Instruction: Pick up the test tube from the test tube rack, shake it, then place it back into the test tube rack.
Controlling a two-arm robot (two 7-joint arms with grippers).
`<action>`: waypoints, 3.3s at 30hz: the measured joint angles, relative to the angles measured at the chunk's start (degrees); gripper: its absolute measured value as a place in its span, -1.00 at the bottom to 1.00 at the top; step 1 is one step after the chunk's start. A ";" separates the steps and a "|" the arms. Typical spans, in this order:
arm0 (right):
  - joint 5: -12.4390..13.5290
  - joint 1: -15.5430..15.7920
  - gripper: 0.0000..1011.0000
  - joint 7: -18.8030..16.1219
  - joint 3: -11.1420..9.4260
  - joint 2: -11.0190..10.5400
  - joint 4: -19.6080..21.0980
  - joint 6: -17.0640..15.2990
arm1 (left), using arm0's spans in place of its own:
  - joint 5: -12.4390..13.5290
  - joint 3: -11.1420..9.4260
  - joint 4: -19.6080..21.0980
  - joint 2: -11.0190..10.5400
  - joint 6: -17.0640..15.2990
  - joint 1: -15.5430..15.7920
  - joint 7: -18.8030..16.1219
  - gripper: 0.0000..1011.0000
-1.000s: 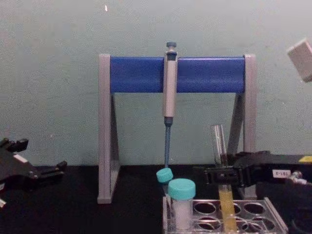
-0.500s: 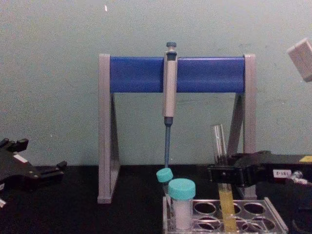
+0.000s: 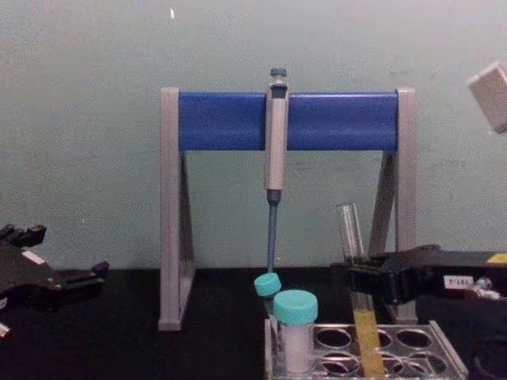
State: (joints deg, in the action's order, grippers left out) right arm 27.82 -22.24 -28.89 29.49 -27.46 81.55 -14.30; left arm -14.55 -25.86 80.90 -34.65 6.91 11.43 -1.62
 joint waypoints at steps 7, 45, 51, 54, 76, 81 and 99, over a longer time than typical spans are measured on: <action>0.00 0.00 -0.55 0.00 0.00 0.00 0.00 0.00 | 0.00 0.00 0.00 0.00 0.00 0.00 0.00 1.00; 0.63 7.25 -0.55 0.08 -6.11 -1.21 6.75 14.76 | 0.00 0.00 0.00 0.00 0.00 0.00 0.00 1.00; 0.75 6.55 -0.55 -0.75 -6.69 -0.67 7.14 16.33 | 0.00 0.00 0.00 0.00 0.00 0.00 0.00 1.00; 0.73 6.04 -0.55 -0.96 -6.70 -0.33 6.93 16.68 | 0.00 0.00 0.00 0.00 0.00 0.00 0.00 1.00; -0.75 3.06 -0.55 -0.32 -6.65 0.97 3.67 16.59 | 0.00 0.00 0.00 0.00 0.00 0.00 0.00 1.00; -0.93 5.32 -0.55 1.01 -7.97 -0.54 6.37 15.33 | 0.00 0.00 0.00 0.00 0.00 0.00 0.00 1.00; 2.00 8.58 -0.55 -1.71 -6.48 -2.06 11.15 11.45 | 0.00 0.00 0.00 0.00 0.00 0.00 0.00 1.00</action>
State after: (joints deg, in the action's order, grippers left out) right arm 29.82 -13.66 -30.60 23.01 -29.52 92.71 -2.86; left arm -14.55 -25.86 80.90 -34.65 6.91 11.43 -1.62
